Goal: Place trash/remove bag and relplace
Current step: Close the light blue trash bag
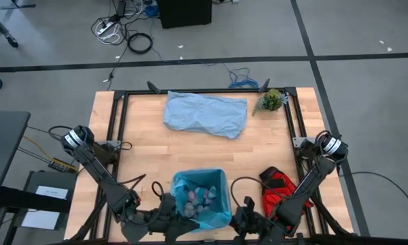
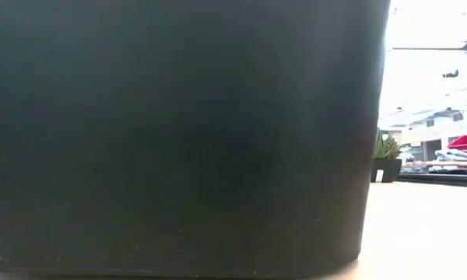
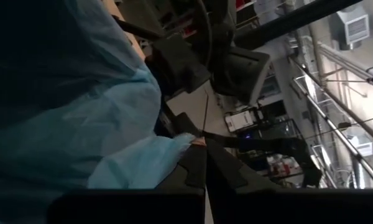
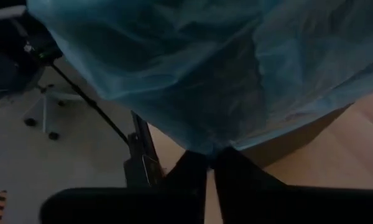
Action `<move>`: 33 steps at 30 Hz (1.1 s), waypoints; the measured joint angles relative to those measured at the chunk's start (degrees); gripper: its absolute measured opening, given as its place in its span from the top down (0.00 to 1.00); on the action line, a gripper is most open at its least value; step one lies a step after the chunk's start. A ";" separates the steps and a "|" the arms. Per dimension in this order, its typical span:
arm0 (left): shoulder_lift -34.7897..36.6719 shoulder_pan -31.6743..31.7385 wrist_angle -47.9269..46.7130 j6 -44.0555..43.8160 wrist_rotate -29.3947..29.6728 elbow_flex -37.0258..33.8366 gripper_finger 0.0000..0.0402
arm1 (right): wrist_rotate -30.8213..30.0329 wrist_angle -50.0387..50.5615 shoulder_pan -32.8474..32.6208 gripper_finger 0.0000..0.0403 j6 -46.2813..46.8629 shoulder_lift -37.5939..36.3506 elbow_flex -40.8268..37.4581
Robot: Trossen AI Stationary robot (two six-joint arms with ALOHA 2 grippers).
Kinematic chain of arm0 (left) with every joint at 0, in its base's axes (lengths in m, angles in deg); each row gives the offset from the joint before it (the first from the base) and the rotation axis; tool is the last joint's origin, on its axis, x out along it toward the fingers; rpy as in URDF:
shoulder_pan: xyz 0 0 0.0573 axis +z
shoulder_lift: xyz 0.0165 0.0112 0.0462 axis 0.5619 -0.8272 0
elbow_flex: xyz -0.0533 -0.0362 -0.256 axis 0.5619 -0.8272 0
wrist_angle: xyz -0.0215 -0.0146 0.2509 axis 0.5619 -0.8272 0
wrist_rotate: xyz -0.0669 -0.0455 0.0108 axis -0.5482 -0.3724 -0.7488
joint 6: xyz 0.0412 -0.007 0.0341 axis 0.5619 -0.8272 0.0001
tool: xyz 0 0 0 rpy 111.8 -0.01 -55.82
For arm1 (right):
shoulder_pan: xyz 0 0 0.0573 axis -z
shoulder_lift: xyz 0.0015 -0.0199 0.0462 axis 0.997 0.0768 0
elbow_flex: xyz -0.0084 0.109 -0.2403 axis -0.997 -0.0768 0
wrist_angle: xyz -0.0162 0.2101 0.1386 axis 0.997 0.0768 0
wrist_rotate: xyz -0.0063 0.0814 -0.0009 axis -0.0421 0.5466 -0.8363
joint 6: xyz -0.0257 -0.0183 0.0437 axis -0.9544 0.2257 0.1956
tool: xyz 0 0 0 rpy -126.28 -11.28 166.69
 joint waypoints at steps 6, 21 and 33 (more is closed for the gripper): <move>-0.07 -0.85 -0.27 2.50 -0.04 0.45 0.99 | -1.89 2.15 -0.66 1.00 -1.48 -1.30 1.82; -0.07 -3.96 -2.92 2.43 -0.46 0.56 0.99 | -12.13 25.72 -2.36 1.00 -15.27 -1.72 24.07; -0.07 -3.04 -5.32 3.36 1.09 0.56 0.99 | -14.20 26.60 0.01 1.00 -28.78 -1.78 27.28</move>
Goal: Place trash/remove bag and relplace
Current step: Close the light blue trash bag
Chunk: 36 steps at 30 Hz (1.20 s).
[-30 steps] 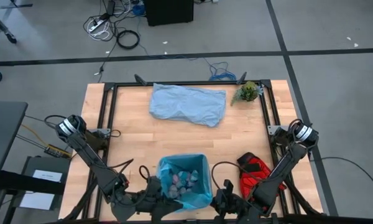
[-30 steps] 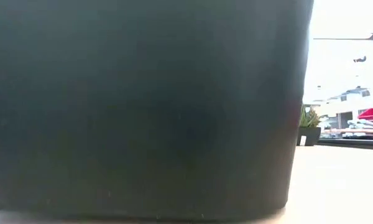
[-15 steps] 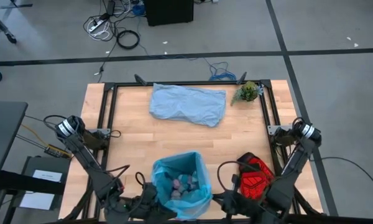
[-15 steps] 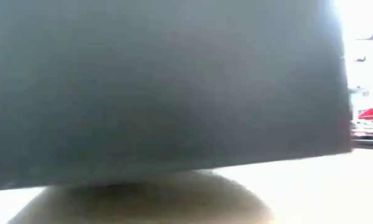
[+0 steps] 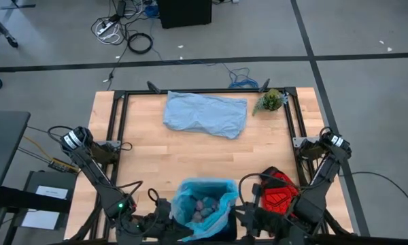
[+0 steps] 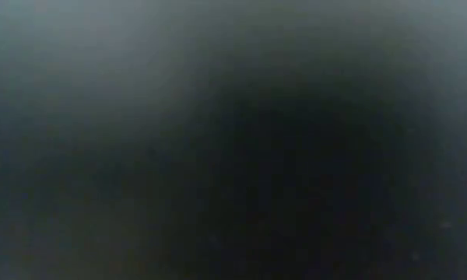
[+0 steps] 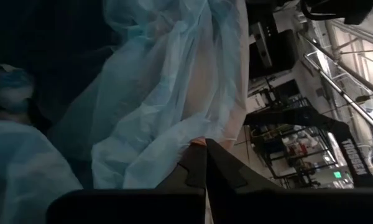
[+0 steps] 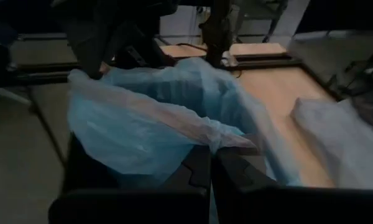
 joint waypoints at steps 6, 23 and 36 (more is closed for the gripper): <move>0.16 2.19 -0.08 5.71 2.74 0.00 0.99 | -0.63 -1.04 2.94 1.00 -8.99 -1.57 0.00; 16.37 4.67 -13.55 24.96 8.81 0.09 1.00 | -3.29 -1.99 4.52 1.00 -19.70 -4.40 0.02; 28.90 17.81 -19.81 35.77 -0.45 2.02 1.00 | 9.59 -4.24 6.01 1.00 -14.43 -4.27 0.02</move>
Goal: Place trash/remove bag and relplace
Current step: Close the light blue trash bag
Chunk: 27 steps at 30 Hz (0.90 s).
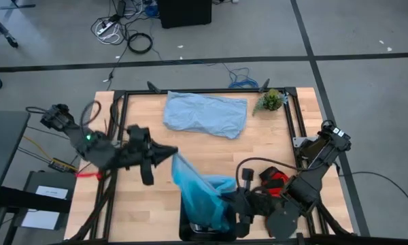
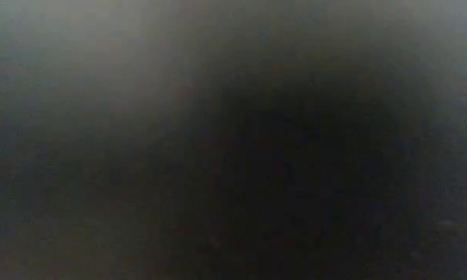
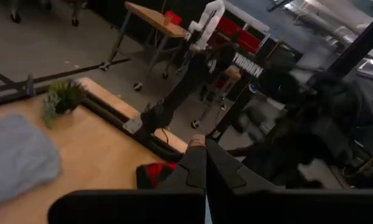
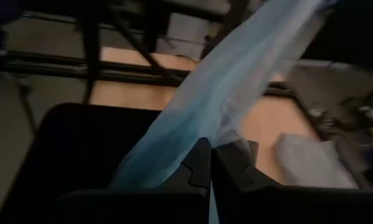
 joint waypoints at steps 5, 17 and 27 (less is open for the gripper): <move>-0.51 5.90 -0.11 4.08 -9.45 4.45 1.00 | 2.26 -0.12 0.72 1.00 0.69 0.00 -0.39; -6.68 14.31 -12.67 3.00 -25.86 20.98 1.00 | 9.86 -6.98 2.09 0.72 -3.82 0.00 -0.41; -9.51 19.53 -19.27 4.40 -34.22 31.24 1.00 | 25.63 -7.70 10.20 0.82 0.69 0.04 -1.67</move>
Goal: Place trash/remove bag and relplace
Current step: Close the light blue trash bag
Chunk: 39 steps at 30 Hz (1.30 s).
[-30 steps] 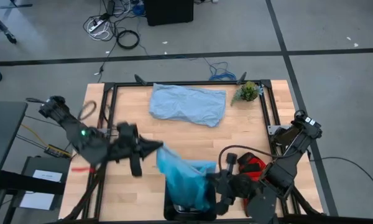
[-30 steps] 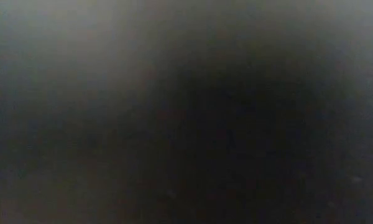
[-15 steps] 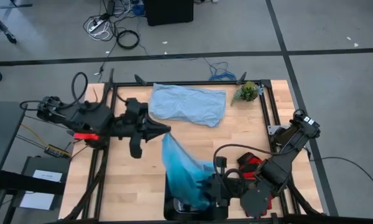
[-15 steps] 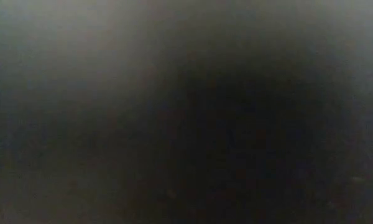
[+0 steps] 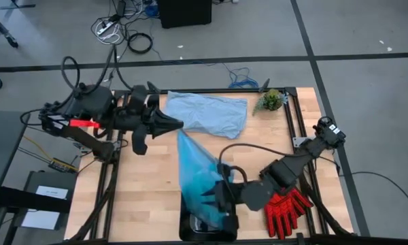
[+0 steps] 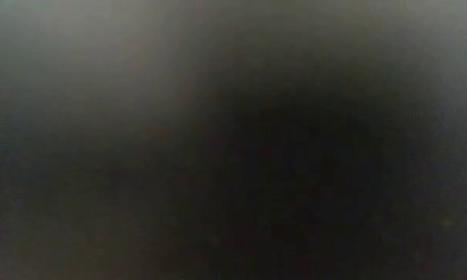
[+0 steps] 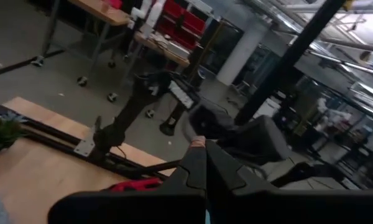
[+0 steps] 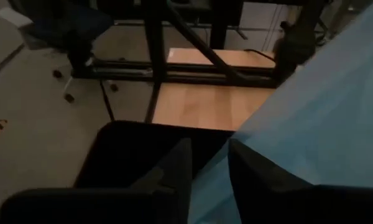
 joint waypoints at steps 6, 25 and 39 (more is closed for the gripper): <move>-3.14 5.98 -4.59 1.04 -9.62 5.08 1.00 | -3.20 -0.06 3.16 0.97 1.00 0.00 0.02; -7.02 8.97 -4.51 -3.97 -3.03 14.83 1.00 | 24.56 10.61 4.67 1.00 0.53 0.00 -0.61; -15.92 4.99 -7.24 -13.87 -5.51 13.99 1.00 | 47.84 7.95 6.15 1.00 -6.03 -0.31 -2.72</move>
